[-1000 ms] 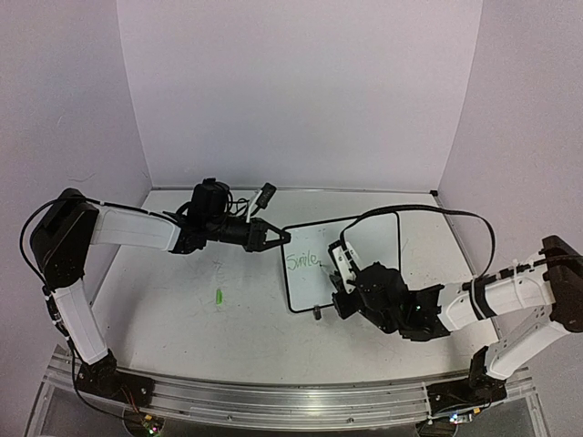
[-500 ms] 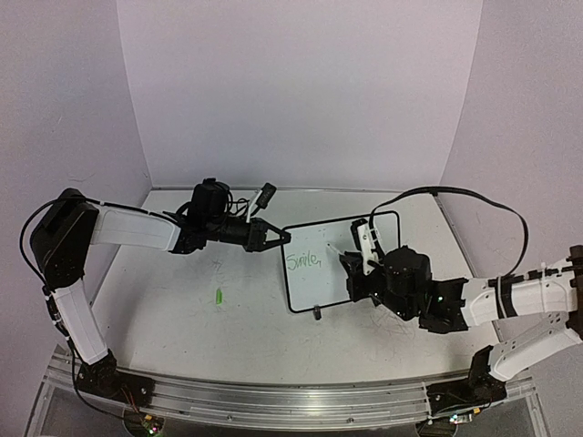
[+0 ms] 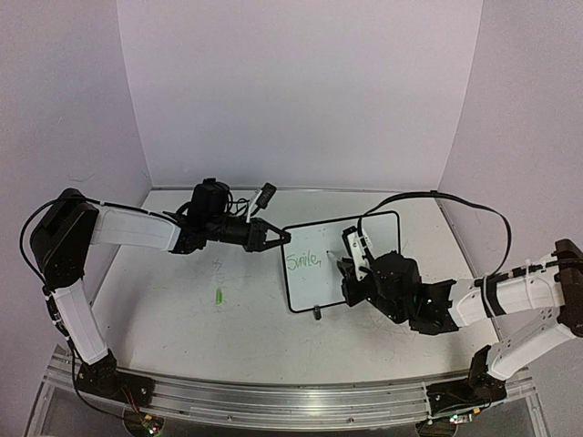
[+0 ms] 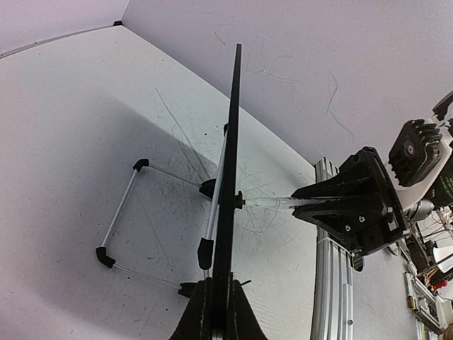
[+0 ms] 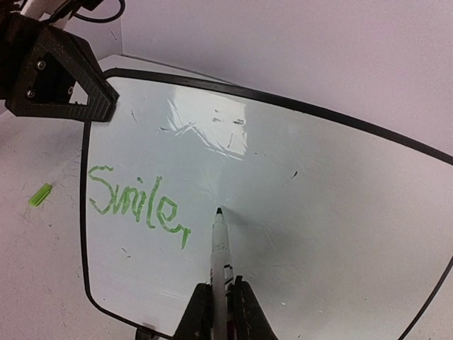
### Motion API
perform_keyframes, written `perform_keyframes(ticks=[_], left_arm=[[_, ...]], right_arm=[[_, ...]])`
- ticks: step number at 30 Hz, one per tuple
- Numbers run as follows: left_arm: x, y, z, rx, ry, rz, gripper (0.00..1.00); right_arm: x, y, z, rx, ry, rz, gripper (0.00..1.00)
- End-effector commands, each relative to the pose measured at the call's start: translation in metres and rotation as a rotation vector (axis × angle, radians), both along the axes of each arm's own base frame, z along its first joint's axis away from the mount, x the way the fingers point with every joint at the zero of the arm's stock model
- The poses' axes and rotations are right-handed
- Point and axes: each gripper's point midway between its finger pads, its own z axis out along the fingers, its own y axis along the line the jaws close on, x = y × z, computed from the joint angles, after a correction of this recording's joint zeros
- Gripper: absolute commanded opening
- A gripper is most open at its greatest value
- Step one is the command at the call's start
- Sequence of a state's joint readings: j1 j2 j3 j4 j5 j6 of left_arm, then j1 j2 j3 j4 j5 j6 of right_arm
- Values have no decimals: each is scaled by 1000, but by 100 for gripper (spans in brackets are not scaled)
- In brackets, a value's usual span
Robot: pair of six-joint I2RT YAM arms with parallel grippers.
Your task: Write a sentence on the whiteboard
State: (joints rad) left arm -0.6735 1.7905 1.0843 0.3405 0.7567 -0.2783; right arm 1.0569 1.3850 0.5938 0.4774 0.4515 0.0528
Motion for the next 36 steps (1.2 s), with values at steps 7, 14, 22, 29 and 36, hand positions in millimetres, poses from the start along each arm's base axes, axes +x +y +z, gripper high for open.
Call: perform_keyframes(ticks=[7, 14, 22, 29, 36], left_arm=[[-5, 4, 9, 9, -8, -2, 0], [-5, 4, 9, 9, -8, -2, 0], [-5, 4, 10, 8, -10, -3, 0], [-5, 4, 11, 8, -12, -1, 0], [-5, 4, 10, 9, -11, -1, 0]], right_arm=[[8, 3, 14, 31, -37, -41, 0], [10, 4, 10, 14, -32, -49, 0], [10, 8, 7, 7, -23, -31, 0], [6, 11, 1, 1, -4, -6, 0], [2, 13, -5, -8, 12, 6, 0]])
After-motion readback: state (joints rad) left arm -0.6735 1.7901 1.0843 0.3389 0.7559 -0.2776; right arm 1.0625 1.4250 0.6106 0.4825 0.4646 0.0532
